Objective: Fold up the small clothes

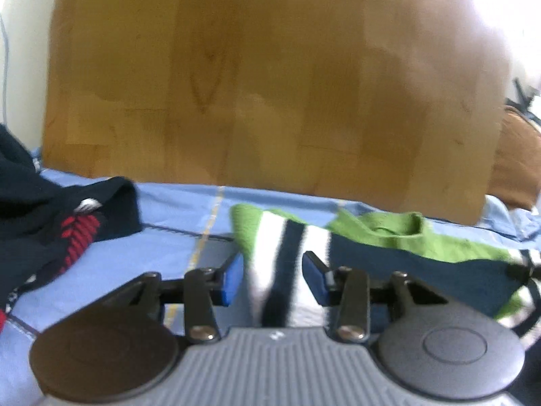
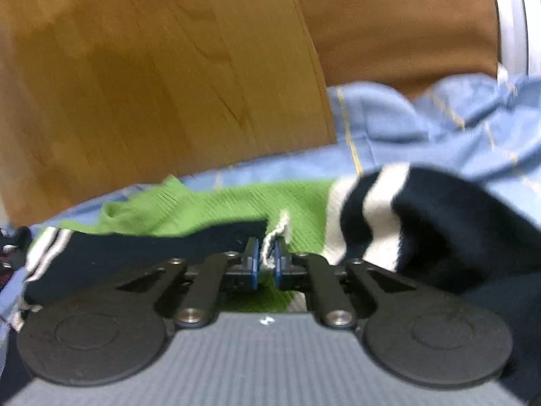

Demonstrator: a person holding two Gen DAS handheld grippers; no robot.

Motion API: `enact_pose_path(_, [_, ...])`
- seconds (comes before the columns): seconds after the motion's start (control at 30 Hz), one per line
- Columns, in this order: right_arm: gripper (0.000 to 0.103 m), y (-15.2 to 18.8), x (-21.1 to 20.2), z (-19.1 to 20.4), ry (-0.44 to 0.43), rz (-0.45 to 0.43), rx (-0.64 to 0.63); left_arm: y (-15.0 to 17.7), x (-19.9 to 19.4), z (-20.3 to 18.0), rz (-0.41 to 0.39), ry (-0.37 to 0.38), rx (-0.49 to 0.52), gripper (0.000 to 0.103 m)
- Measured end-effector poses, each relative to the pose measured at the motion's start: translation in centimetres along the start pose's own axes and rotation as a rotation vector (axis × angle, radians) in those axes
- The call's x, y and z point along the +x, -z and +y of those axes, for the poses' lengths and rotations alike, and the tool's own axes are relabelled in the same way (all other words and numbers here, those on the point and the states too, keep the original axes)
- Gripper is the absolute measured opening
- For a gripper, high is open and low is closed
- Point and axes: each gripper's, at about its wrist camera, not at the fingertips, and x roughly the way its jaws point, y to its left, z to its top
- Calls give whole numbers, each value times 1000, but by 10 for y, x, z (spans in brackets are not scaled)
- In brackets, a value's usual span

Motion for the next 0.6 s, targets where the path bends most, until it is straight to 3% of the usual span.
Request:
enact_pose_path(0.07, [11, -4, -14, 6, -16, -91, -74, 4, -2, -13, -25, 8, 35, 39])
enact_pose_path(0.1, [12, -7, -10, 5, 4, -80, -87, 7, -3, -19, -27, 3, 58, 39])
enact_pose_path(0.2, [22, -4, 24, -9, 128, 122, -88, 20, 18, -28, 41, -37, 116, 39])
enact_pose_path(0.23, [21, -2, 24, -17, 166, 148, -49, 18, 22, -26, 80, -37, 104, 40])
enact_pose_path(0.3, [22, 1, -5, -34, 102, 84, 57, 17, 21, -18, 75, -29, 56, 40])
enact_pose_path(0.4, [27, 8, -58, -49, 71, 14, 146, 17, 24, -11, 88, -13, 18, 40])
enact_pose_path(0.6, [31, 55, -139, -72, 105, 38, 296, 22, 4, -16, -24, 55, 71, 43])
